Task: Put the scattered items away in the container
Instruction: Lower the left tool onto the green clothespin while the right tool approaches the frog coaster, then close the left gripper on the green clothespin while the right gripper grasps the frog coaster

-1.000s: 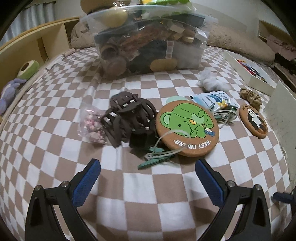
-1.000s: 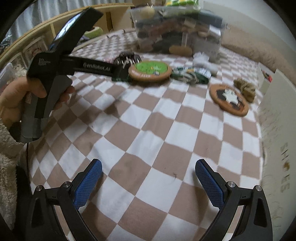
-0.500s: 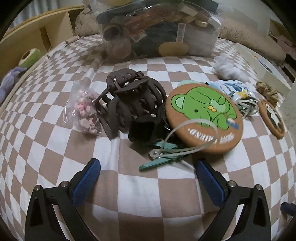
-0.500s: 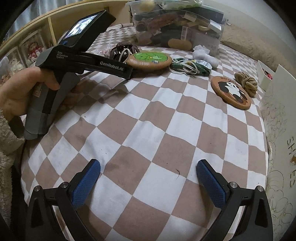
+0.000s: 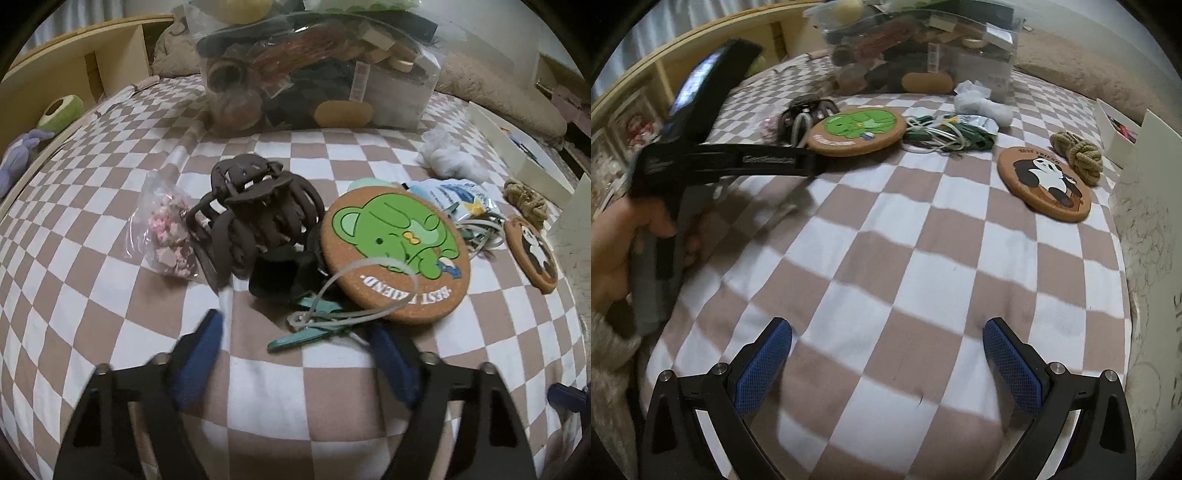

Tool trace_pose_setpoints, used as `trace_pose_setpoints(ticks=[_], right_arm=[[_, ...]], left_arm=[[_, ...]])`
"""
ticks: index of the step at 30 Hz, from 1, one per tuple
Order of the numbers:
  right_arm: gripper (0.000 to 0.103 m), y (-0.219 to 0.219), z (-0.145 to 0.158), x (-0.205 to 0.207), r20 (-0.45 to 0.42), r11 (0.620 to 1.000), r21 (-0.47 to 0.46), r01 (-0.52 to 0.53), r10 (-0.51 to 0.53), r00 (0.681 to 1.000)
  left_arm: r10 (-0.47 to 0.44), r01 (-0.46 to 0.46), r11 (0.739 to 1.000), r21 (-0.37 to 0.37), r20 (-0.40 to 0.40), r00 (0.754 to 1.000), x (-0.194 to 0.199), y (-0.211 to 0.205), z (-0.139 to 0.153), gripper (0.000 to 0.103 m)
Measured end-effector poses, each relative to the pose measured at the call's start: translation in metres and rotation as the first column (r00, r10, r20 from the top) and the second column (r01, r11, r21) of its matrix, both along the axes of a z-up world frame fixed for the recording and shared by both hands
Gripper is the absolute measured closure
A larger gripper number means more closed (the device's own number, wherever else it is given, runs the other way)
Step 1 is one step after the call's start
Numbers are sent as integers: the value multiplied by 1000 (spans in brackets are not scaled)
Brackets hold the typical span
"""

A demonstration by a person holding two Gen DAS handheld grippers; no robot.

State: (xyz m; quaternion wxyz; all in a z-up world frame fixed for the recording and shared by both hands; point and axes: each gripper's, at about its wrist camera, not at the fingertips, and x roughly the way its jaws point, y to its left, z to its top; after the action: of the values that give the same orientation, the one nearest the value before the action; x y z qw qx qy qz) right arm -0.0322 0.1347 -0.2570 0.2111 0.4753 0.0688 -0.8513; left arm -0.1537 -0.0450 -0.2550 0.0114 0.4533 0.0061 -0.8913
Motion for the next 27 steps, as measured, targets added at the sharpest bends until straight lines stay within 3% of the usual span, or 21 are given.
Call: trace_pose_setpoints(ticks=[1,3,11,18,27], right_arm=[[0,-2,-1,-3,-2,1000,9,6,-6,1000],[0,-5,-2,-4,-12,1000,25,16,-16,1000],[0,-5,-2,-6,-22,999,34,24,-23,999],[0,-15,5,-29,-2,998,2,55,-55,998],[0,-50,21,-88,57,988,-117,99,-93,994]], left_arm=[[3,-3,1000,8,-4,1000,1,-2,1,37],[14,-14,999,36,-12,1000,2,-7,3,55],[46,-45,974,221,-1,999,7,-36,13,55],[93,-84,964,252,-25,995,20,-63,27,55],[82,-43,963,265,-140,987,36,-76,63,55]])
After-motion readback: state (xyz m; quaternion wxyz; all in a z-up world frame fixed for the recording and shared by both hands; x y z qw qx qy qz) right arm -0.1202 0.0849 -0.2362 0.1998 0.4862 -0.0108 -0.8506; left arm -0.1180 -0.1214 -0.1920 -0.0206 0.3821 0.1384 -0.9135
